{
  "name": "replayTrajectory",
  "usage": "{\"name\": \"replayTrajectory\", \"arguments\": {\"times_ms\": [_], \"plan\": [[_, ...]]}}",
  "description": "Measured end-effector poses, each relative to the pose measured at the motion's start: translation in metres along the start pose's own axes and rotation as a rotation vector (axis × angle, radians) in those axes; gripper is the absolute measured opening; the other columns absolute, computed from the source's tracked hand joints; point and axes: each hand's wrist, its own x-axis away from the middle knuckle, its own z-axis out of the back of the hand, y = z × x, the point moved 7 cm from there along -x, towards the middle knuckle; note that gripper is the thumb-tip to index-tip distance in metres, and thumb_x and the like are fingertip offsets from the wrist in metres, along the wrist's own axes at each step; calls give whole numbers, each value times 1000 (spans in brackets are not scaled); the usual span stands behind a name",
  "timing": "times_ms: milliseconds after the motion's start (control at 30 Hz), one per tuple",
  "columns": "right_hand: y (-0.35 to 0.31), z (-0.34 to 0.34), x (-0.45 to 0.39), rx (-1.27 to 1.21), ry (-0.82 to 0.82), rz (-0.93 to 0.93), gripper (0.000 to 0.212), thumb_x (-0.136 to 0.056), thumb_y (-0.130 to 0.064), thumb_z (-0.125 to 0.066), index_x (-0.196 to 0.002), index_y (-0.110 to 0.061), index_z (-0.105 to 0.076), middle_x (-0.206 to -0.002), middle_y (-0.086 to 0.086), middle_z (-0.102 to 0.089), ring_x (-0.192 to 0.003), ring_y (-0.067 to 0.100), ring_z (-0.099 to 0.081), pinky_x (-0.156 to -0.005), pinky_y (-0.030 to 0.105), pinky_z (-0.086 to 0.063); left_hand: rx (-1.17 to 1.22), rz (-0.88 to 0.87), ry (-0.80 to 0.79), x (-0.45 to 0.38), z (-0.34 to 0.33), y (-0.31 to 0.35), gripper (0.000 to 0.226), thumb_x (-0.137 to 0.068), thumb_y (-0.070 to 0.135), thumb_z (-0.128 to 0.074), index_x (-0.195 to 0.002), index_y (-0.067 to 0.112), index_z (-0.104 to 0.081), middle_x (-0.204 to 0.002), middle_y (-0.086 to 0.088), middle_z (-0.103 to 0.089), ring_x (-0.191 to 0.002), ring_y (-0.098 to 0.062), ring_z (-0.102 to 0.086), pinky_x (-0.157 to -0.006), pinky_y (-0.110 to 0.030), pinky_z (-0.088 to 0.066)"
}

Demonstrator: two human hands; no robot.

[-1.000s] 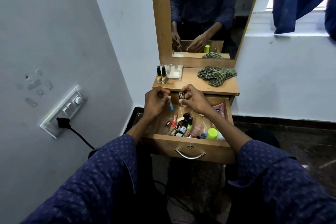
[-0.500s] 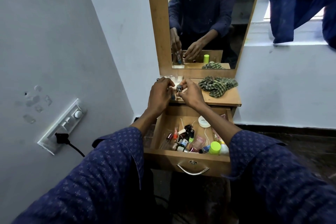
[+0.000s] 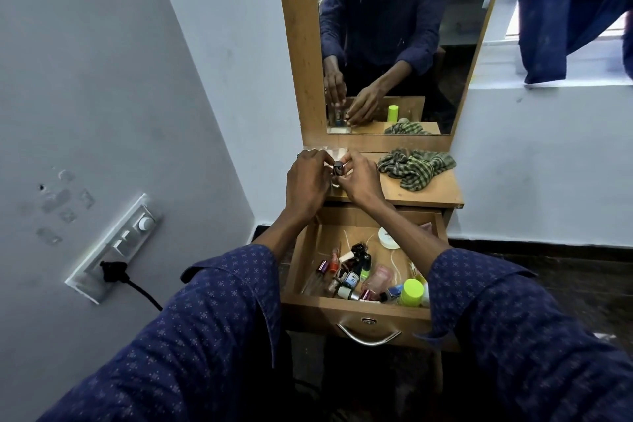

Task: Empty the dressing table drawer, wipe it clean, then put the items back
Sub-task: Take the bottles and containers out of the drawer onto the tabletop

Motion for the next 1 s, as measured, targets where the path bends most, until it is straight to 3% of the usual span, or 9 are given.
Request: {"name": "replayTrajectory", "arguments": {"times_ms": [133, 300, 467, 567, 667, 800, 1000], "plan": [[1, 4, 2, 4, 0, -4, 41, -78, -18, -90, -105, -22, -59, -87, -3, -67, -82, 15, -66, -70, 35, -53, -23, -29, 18, 2, 4, 5, 18, -98, 11, -66, -115, 16, -72, -118, -6, -71, -109, -24, -63, -79, -33, -51], [-2, 14, 10, 11, -14, 19, 45, -78, -16, -90, -106, -21, -56, -87, -2, -67, -78, 16, -65, -69, 35, -52, -42, -79, 48, 8, 10, 10, 18, -100, 12, -61, -115, 19, -68, -120, 1, -67, -110, -19, -61, -74, -36, -55], [-4, 30, 27, 71, -24, 74, 33, -81, -15, -86, -99, -22, -60, -84, -8, -65, -78, 9, -61, -62, 26, -45, 24, -110, -28, 27, 4, 15, 17, -95, 19, -69, -110, 24, -65, -111, 7, -65, -96, -14, -62, -67, -31, -51], [1, 29, 43, 135, -159, 125, 17, -82, -14, -81, -89, -24, -69, -79, -10, -71, -77, 8, -67, -71, 34, -56, 86, -132, -178, 52, -10, 17, 14, -94, 21, -72, -107, 23, -66, -104, 7, -70, -89, -12, -65, -64, -24, -40], [16, 21, 61, 243, -356, 167, 16, -83, -7, -76, -83, -23, -74, -74, -13, -74, -73, 1, -69, -75, 38, -60, 93, -90, -295, 78, -25, 8, 13, -92, 26, -78, -102, 24, -69, -94, 8, -74, -83, -10, -67, -64, -25, -42], [39, 9, 86, 371, -571, 202, 26, -87, 1, -71, -95, -23, -77, -92, -8, -76, -88, 7, -71, -80, 35, -59, -16, -34, -418, 108, -47, -9, 17, -95, 31, -76, -107, 21, -69, -98, 7, -71, -86, -11, -64, -72, -30, -49], [53, 0, 105, 494, -592, 247, 48, -89, 2, -69, -126, -28, -71, -127, -3, -72, -111, 18, -69, -85, 33, -55, -142, 43, -481, 130, -63, -29, 28, -97, 40, -71, -119, 24, -66, -115, 0, -73, -101, -19, -69, -85, -38, -56]]}}
